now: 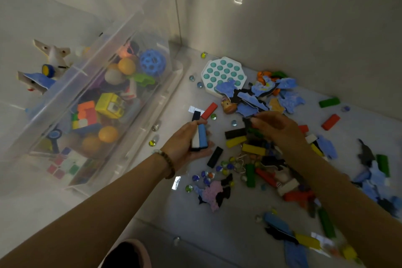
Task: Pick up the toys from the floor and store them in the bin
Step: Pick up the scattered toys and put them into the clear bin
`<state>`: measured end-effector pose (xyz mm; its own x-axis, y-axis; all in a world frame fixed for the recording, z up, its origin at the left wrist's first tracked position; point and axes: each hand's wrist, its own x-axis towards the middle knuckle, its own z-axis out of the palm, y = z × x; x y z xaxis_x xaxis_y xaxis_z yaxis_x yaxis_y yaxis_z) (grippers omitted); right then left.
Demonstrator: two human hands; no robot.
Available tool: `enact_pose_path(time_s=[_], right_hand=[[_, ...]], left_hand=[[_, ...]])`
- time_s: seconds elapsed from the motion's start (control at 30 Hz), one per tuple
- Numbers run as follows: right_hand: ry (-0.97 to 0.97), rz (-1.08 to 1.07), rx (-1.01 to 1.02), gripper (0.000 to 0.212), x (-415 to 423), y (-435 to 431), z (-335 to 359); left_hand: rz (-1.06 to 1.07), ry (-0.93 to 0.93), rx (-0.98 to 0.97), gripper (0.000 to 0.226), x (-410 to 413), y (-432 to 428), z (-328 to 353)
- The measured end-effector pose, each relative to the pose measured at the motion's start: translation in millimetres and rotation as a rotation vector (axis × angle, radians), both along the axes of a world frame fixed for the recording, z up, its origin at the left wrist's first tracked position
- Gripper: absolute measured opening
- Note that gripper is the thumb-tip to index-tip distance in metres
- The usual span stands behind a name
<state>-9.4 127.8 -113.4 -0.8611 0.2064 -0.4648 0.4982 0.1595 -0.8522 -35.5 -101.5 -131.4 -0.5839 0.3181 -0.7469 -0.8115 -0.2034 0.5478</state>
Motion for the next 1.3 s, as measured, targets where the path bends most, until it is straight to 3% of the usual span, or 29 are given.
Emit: enact_pose_path(time_s=[0.17, 0.3, 0.43, 0.9, 1.07, 1.17, 1.23, 1.3], right_hand=[[-0.072, 0.081, 0.171, 0.038, 33.0, 30.3, -15.6], [0.003, 0.212, 0.306, 0.058, 32.4, 22.2, -25.8], [0.075, 0.234, 0.385, 0.063, 28.9, 10.6, -35.5], [0.099, 0.197, 0.559, 0.040, 26.5, 0.6, -43.1], [0.031, 0.153, 0.497, 0.032, 25.8, 0.1, -37.0], [0.064, 0.029, 0.205, 0.025, 20.8, -9.0, -17.7], [0.038, 0.077, -0.017, 0.016, 16.5, -24.0, -5.6], [0.009, 0.179, -0.074, 0.015, 13.2, -38.5, -0.3]], left_hand=[[-0.054, 0.024, -0.029, 0.024, 7.8, 8.6, -6.3], [-0.065, 0.034, -0.033, 0.024, 15.0, 19.2, -13.0], [-0.078, 0.041, -0.042, 0.024, 17.8, 25.2, -17.2], [-0.064, 0.022, 0.012, 0.025, 14.7, 27.0, -14.5], [-0.031, 0.015, 0.001, 0.018, 12.9, 25.7, -10.3], [-0.002, -0.052, 0.055, 0.030, 12.8, 28.5, -5.0], [0.031, -0.119, 0.094, 0.042, 12.4, 32.1, -0.6], [0.035, -0.154, 0.124, 0.052, 11.5, 37.3, 3.1]])
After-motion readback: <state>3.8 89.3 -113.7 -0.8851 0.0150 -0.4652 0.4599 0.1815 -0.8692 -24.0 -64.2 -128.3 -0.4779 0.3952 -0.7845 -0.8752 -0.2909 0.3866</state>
